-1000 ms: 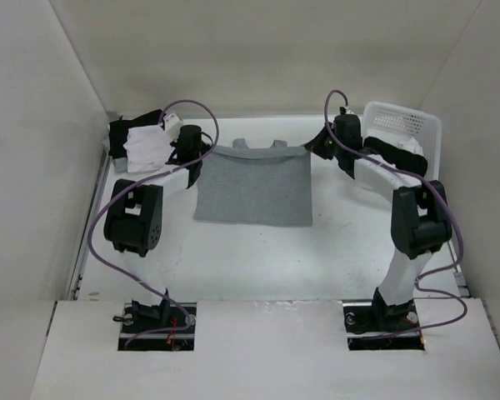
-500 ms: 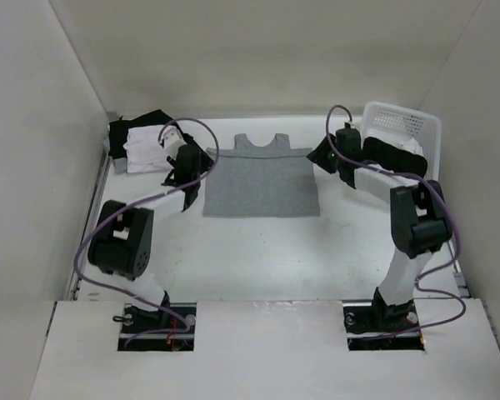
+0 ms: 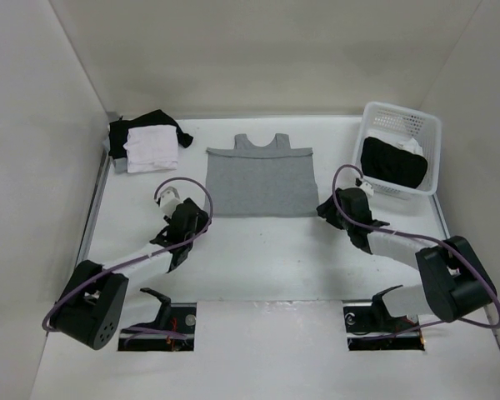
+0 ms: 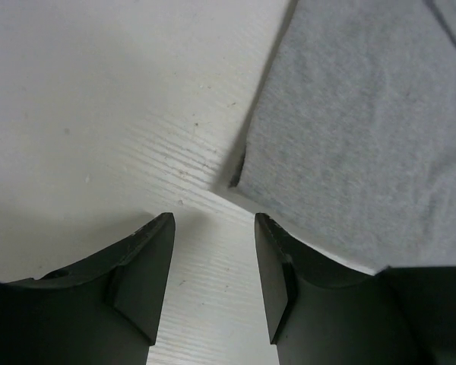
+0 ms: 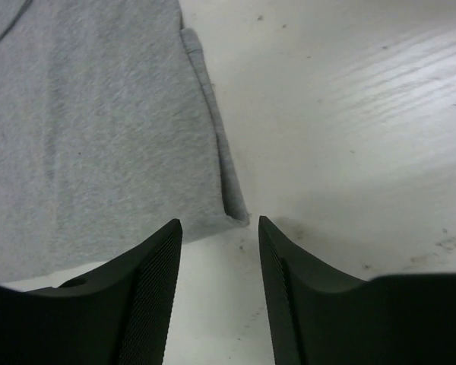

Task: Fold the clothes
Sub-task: Fold the tank top

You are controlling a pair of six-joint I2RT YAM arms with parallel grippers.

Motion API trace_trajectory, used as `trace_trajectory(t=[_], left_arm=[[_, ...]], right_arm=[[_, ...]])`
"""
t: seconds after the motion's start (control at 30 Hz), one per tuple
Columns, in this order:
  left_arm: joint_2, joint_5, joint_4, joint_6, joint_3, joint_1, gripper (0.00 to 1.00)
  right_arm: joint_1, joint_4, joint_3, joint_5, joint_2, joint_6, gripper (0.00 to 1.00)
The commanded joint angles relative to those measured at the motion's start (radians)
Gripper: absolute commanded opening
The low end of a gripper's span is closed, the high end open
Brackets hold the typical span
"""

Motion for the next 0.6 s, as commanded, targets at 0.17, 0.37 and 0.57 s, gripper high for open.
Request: trace_trajectory(t=[0.17,0.37,0.57], left_arm=[[0.02,0.064,0.038,-0.074,-0.011,0.022,0.48],[0.096,0.115,0.084,-0.085,0.02,0.036,0.48],[0.128,0.118,0.133,-0.094,0.027,0.033,0.41]], right_arm=[[0.011,0.036,-0.028,0.027,-0.049,0.025,0.57],[0.007,0.041,-0.016,-0.045,0.006,0.06,0.53],[0.011,0.044,0.018,-0.057,0.063,0.085,0.46]])
